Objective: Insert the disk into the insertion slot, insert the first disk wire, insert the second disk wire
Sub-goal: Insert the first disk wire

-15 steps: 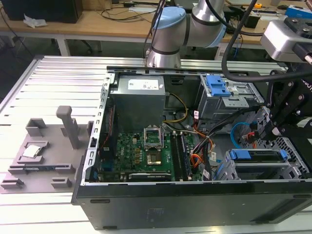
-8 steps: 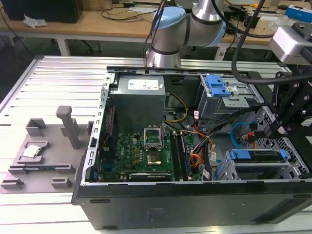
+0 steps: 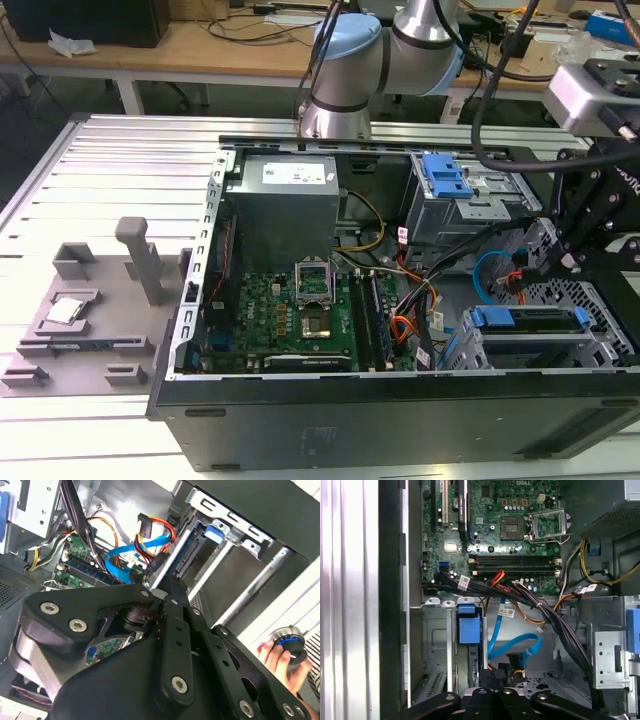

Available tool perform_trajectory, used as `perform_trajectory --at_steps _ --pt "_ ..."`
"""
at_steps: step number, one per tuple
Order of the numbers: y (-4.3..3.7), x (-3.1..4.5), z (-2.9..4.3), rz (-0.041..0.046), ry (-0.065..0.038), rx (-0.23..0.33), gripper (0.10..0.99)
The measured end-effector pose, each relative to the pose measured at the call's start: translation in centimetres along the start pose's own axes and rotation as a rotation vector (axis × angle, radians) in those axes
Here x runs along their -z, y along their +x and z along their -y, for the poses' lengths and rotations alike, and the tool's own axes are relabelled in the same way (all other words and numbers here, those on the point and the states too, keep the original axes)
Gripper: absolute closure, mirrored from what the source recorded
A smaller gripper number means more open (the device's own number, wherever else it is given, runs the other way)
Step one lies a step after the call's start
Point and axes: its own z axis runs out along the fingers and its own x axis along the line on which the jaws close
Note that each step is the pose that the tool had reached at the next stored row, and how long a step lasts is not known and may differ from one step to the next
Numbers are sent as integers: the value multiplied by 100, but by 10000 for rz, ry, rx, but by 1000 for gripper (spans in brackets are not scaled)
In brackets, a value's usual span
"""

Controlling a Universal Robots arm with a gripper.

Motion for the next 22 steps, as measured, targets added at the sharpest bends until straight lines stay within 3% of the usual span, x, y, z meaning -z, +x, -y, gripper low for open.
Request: perform_trajectory --at_steps 3,5,10,13,14,19,22 --pt "-74 -39 16 2 -1 -1 980" --pt "-167 -62 48 2 -2 -2 980" --pt "-169 -66 64 1 -1 -1 980" --pt "-169 -67 65 1 -1 -1 784" --pt "-170 -77 65 -11 0 -10 784" --pt "-182 -187 39 -111 9 -216 784" --pt "-180 -233 25 -216 12 -220 784"
